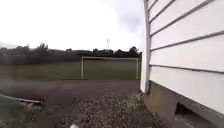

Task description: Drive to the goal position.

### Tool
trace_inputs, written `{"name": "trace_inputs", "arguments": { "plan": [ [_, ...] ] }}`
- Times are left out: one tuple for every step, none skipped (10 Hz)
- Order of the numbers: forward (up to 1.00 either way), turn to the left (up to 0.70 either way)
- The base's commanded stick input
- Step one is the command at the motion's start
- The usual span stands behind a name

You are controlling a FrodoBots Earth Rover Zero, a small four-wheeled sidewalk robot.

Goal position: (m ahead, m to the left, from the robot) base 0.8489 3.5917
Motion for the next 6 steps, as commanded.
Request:
{"name": "trace_inputs", "arguments": {
  "plan": [
    [0.06, 0.0],
    [0.06, 0.0],
    [0.06, 0.0],
    [0.06, 0.0],
    [0.06, 0.0],
    [0.06, 0.0]
  ]
}}
